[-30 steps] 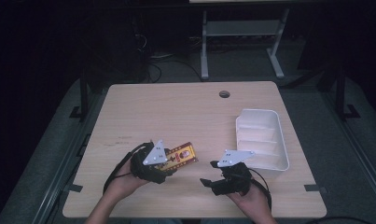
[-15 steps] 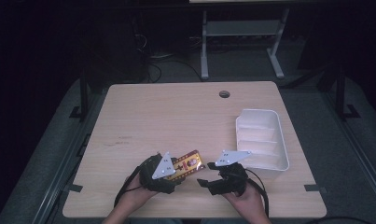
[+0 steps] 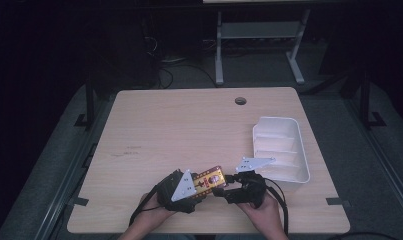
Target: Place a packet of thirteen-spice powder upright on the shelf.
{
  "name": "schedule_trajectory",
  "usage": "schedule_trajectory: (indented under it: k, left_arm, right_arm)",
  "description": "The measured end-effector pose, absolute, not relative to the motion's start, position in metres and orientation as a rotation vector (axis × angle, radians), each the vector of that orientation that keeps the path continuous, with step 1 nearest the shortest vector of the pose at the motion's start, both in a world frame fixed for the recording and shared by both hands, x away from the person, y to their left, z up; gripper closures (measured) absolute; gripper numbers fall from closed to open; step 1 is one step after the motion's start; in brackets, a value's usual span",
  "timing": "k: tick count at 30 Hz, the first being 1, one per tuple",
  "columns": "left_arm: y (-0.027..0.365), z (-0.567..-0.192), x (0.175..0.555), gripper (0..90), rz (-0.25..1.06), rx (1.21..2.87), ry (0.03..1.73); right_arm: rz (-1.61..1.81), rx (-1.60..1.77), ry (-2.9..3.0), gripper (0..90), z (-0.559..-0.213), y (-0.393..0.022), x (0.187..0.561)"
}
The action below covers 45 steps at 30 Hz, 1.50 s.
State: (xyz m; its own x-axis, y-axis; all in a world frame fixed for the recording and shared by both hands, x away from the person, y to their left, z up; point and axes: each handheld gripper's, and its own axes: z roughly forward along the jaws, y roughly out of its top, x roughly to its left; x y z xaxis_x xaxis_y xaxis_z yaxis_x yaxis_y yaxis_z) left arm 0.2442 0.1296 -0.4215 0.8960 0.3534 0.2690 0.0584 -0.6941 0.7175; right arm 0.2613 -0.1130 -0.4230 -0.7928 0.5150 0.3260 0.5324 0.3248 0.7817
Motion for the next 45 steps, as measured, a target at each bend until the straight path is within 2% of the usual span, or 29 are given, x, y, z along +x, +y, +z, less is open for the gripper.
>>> schedule_trajectory:
  k: [11, 18, 20, 26, 27, 45]
  left_arm:
    - [0.125, -0.423, 0.241, 32.2, 0.535, 2.304, 0.294]
    - [0.123, -0.425, 0.24, 31.3, 0.541, 2.309, 0.279]
    - [0.123, -0.424, 0.24, 29.2, 0.541, 2.309, 0.272]
    - [0.124, -0.424, 0.241, 28.0, 0.461, 2.292, 0.254]
    - [0.124, -0.424, 0.241, 31.4, 0.461, 2.292, 0.254]
    - [0.14, -0.422, 0.253, 49.3, 0.148, 2.225, 0.212]
  right_arm:
    - [-1.614, -1.03, -2.399, 56.2, -0.418, -0.12, 0.26]
    - [-1.592, -1.028, -2.43, 59.2, -0.413, -0.117, 0.257]
    - [-1.594, -1.012, -2.424, 62.9, -0.411, -0.117, 0.257]
    - [-1.589, -0.957, -2.492, 67.5, -0.403, -0.114, 0.252]
    - [-1.589, -0.957, -2.492, 67.5, -0.403, -0.114, 0.252]
    - [-1.456, -0.636, -2.775, 67.9, -0.386, -0.101, 0.241]
